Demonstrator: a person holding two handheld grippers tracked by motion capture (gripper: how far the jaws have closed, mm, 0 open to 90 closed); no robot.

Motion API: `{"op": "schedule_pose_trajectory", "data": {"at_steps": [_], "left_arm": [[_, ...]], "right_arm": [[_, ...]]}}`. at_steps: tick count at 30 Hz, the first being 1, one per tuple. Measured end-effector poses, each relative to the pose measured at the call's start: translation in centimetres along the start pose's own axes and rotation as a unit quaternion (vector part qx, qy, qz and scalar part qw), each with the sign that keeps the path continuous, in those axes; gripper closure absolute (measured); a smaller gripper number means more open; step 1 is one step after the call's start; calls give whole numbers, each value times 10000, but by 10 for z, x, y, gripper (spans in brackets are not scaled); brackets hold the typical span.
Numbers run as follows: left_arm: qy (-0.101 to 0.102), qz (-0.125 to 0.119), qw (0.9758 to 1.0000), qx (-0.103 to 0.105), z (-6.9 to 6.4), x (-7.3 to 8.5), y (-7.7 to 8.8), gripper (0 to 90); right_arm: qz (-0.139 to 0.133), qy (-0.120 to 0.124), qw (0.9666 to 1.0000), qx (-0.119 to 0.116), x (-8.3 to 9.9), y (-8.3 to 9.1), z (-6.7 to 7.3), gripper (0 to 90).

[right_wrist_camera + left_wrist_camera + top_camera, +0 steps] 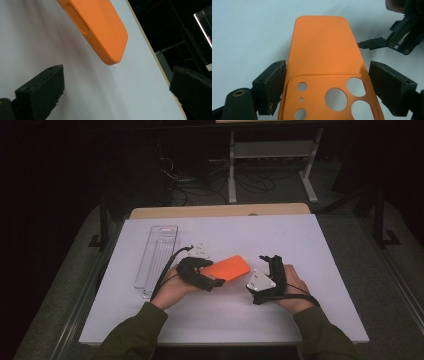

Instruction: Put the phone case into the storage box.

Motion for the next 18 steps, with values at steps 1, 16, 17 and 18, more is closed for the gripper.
{"op": "schedule_pose_trajectory", "data": {"at_steps": [1, 16, 17, 18], "left_arm": [[-2, 2, 10000, 0, 0, 0, 0, 160], [190, -62, 9998, 16, -3, -1, -1, 160], [186, -59, 9998, 15, -3, -1, -1, 160], [193, -60, 9998, 8, -3, -1, -1, 160]], "right_arm": [[2, 28, 10000, 13, 0, 0, 0, 0], [-3, 956, 9948, 340, -6, 2, -4, 0], [2, 924, 9951, 365, -6, 3, -3, 0], [6, 970, 9946, 380, -6, 3, -3, 0]]}}
Point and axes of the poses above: each handheld gripper's, and its own axes: y roughly backward along the jaws, x roughly out of its underside, z roughly to its left, the point moved 10 cm from there along -y, roughly forward along the jaws, and after that the axes turned 7 degrees about -z, right-handed, at the moved point
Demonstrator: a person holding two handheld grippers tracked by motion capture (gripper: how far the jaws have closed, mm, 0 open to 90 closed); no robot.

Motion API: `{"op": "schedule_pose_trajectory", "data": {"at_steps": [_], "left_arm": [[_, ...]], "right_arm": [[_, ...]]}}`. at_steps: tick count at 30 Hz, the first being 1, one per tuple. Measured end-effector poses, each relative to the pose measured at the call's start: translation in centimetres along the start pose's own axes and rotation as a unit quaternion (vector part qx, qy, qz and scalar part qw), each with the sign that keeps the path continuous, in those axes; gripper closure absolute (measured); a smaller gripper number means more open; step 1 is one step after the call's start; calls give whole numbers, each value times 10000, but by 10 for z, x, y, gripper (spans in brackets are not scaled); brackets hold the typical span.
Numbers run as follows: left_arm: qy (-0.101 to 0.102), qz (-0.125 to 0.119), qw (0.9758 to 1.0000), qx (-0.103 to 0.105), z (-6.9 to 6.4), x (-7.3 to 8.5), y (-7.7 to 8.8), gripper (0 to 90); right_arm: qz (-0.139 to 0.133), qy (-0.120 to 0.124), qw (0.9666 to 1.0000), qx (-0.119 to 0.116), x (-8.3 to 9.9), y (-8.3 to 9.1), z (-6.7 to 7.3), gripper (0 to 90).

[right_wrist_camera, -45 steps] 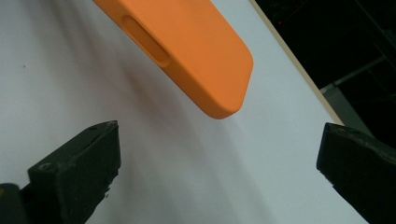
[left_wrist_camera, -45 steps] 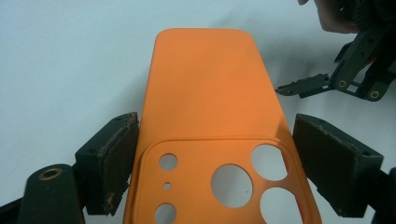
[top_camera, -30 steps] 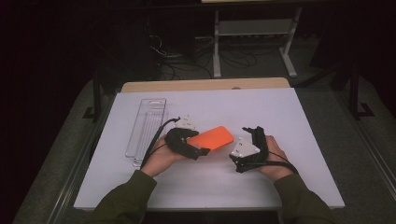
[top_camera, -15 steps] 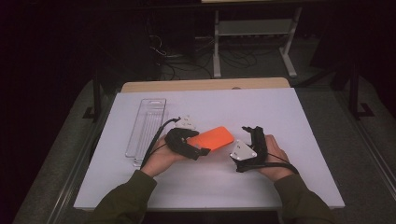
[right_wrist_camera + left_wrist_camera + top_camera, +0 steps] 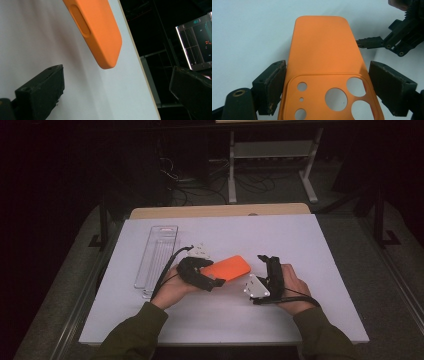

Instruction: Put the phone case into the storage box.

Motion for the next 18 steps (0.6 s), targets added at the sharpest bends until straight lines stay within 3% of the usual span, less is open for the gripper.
{"op": "schedule_pose_trajectory", "data": {"at_steps": [2, 14, 16, 18], "left_arm": [[-73, 58, 10000, 4, 1, 1, 1, 160], [-83, 65, 9999, 8, 1, 1, 1, 160], [-77, 69, 9999, 11, 1, 1, 1, 160], [-78, 49, 10000, -7, 1, 1, 1, 160]], "right_arm": [[-20, 174, 9998, 32, 0, -1, -1, 0], [-41, 271, 9993, 263, -5, 1, -1, 0], [-52, 335, 9990, 296, -6, 1, -1, 0], [-99, 558, 9979, 299, -7, 1, -2, 0]]}}
Point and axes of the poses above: each handheld gripper's, and its own axes: y roughly backward along the jaws, x roughly out of its underside, z roughly to its left, the point moved 10 cm from there along -y, roughly forward along the jaws, and after that the axes turned 7 degrees about -z, right-handed, at the moved point
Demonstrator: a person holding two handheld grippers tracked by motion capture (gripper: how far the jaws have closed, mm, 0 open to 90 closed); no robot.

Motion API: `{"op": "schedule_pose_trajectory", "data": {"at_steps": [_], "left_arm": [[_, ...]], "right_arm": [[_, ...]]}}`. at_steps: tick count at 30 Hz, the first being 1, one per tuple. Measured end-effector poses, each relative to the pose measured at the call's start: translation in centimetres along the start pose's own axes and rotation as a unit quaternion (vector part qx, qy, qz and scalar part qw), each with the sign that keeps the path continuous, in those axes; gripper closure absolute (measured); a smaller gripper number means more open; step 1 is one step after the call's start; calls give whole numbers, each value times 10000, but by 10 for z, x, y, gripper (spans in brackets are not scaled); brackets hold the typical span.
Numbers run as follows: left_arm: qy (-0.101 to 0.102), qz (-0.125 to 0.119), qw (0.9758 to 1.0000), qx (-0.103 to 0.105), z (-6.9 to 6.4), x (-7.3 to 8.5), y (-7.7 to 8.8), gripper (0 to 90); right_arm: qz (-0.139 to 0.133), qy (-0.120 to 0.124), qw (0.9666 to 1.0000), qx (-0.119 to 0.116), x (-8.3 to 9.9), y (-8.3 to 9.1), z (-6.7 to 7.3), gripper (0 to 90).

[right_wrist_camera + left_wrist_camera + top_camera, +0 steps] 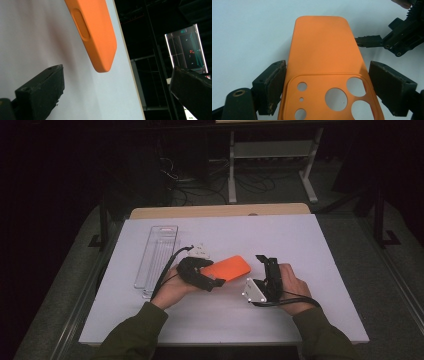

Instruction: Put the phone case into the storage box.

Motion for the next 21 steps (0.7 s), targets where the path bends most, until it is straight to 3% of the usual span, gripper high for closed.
{"op": "schedule_pose_trajectory", "data": {"at_steps": [4, 8, 10, 21], "left_arm": [[7, 18, 10000, 18, 0, 0, 0, 160], [-109, 25, 9999, 17, 1, 0, 0, 160], [-146, 38, 9999, 8, 2, 0, 0, 160], [-27, 21, 10000, 11, -1, 0, 0, 160]], "right_arm": [[19, 228, 9997, -2, 0, 1, 1, 0], [-32, 421, 9991, 72, -3, 1, -1, 0], [-9, 348, 9994, 70, -4, 2, 2, 0], [-167, 528, 9984, 77, -15, 3, 10, 0]]}}
Point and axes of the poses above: each handheld gripper's, and its own axes: y roughly backward along the jaws, x roughly out of its underside, z roughly to its left, the point moved 10 cm from there along -y, roughly forward along the jaws, and after that the axes turned 7 degrees about -z, right-handed, at the moved point
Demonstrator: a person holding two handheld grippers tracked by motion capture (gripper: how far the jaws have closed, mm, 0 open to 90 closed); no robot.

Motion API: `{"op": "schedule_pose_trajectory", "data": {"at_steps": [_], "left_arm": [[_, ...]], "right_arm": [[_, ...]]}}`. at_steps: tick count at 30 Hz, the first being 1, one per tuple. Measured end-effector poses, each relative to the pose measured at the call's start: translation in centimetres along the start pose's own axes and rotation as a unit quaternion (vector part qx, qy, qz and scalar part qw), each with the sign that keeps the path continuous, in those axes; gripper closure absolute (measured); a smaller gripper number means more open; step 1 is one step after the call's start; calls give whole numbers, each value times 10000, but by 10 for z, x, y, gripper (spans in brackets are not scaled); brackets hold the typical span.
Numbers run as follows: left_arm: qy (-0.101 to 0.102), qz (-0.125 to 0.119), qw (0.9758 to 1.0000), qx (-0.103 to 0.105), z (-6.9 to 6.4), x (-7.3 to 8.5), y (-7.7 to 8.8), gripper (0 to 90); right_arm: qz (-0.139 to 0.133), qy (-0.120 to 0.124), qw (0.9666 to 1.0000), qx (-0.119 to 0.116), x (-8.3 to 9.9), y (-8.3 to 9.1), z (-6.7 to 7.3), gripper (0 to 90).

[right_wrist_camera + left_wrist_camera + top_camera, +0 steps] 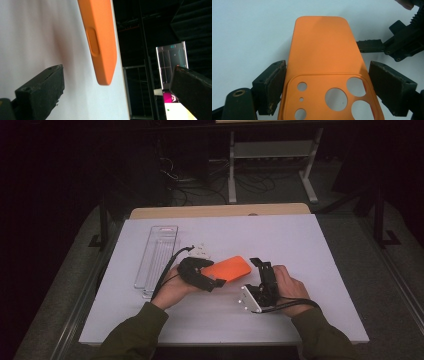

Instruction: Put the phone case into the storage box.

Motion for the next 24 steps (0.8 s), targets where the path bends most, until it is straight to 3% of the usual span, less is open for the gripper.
{"op": "schedule_pose_trajectory", "data": {"at_steps": [7, 8, 16, 24], "left_arm": [[7, 21, 10000, 5, 1, 0, 2, 160], [14, 8, 10000, 5, 1, 0, 1, 160], [111, -83, 9999, 10, 3, -2, 3, 160], [113, -101, 9999, 18, 3, -3, 3, 160]], "right_arm": [[-102, 157, 9998, 80, -8, -5, -3, 0], [-166, 376, 9991, 34, -9, -8, -4, 0], [-268, 384, 9988, 129, -20, -16, -3, 0], [-429, 610, 9967, 306, -29, -25, -7, 0]]}}
Point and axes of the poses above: each handheld gripper's, and its own axes: y roughly backward along the jaws, x roughly out of its underside, z roughly to its left, the point moved 10 cm from there along -y, roughly forward along the jaws, and after that the axes turned 7 degrees about -z, right-handed, at the moved point
